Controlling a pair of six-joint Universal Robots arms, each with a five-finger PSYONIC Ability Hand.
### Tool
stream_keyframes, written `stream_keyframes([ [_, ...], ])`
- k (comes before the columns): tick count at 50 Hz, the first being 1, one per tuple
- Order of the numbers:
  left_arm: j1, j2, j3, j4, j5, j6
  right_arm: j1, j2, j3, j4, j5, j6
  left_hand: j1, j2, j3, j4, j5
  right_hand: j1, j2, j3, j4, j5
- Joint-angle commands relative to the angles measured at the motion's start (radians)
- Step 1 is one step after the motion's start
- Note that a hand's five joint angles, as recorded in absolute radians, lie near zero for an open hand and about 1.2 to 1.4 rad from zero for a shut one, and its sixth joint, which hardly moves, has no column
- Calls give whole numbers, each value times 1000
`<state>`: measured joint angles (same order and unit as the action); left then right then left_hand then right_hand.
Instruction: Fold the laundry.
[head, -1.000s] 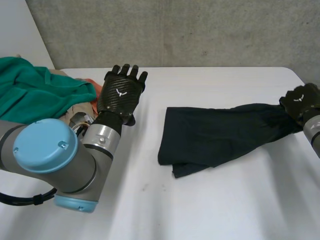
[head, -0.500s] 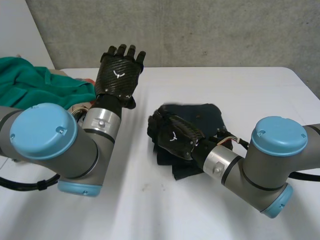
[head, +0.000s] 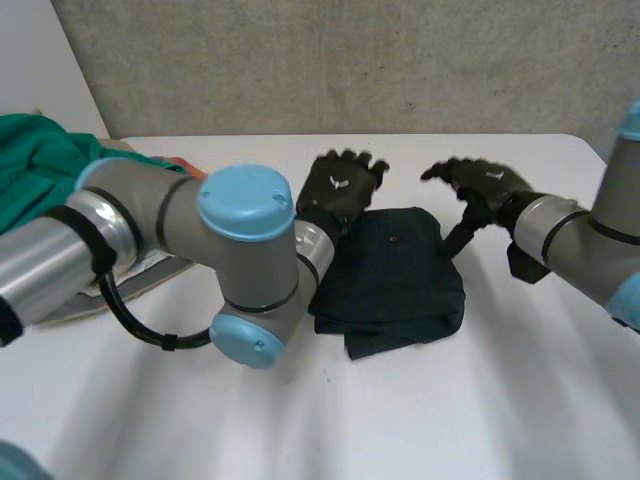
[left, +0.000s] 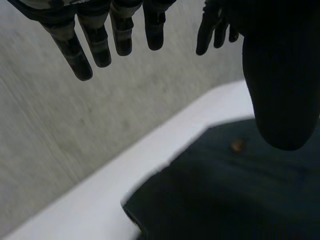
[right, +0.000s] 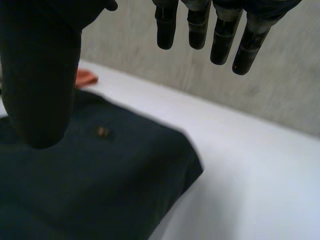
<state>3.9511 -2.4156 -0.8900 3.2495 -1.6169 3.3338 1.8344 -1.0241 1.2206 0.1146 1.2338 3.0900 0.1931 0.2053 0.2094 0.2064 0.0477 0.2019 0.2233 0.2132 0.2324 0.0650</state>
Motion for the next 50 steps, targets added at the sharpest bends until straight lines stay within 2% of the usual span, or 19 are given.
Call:
stream_keyframes([
  [1,13,-75,9,-82,-52,7,3,145,-99,68,-11,-24,44,32,28,31,15,-27,-49,-39,-58,-65],
  [8,27,-129,48,-157,-54,16,19,223,-108,69,16,-157,44,32,28,31,15,-27,-49,-39,-58,-65],
  [13,33,-152,63,-186,-46,18,26,245,-121,71,94,-269,44,32,28,31,15,-27,-49,-39,-58,-65],
  [25,31,-165,75,-191,-47,105,26,237,-124,71,110,-317,38,26,22,25,9,-27,-49,-39,-58,-65],
  [33,34,32,42,-179,-47,82,22,55,-76,45,108,-266,12,-1,-5,-2,-17,-27,-49,-39,-58,-65],
  [39,48,209,-38,-143,-32,24,6,-57,91,-91,127,-39,6,-7,-11,-8,-23,-27,-49,-39,-58,-65],
  [42,54,305,-113,-137,41,-4,-23,-123,175,-118,128,48,6,-7,-11,-8,-23,-27,-49,-39,-58,-65],
  [45,74,381,-197,-146,159,-28,-61,-152,252,-115,107,110,32,20,16,19,3,-27,-49,-39,-58,-65],
  [46,86,412,-234,-152,226,-45,-66,-156,272,-113,96,116,32,20,16,19,3,-27,-49,-39,-58,-65],
  [50,105,478,-331,-172,391,-76,-69,-159,367,-113,13,114,35,23,19,22,6,-27,-49,-39,-58,-65],
])
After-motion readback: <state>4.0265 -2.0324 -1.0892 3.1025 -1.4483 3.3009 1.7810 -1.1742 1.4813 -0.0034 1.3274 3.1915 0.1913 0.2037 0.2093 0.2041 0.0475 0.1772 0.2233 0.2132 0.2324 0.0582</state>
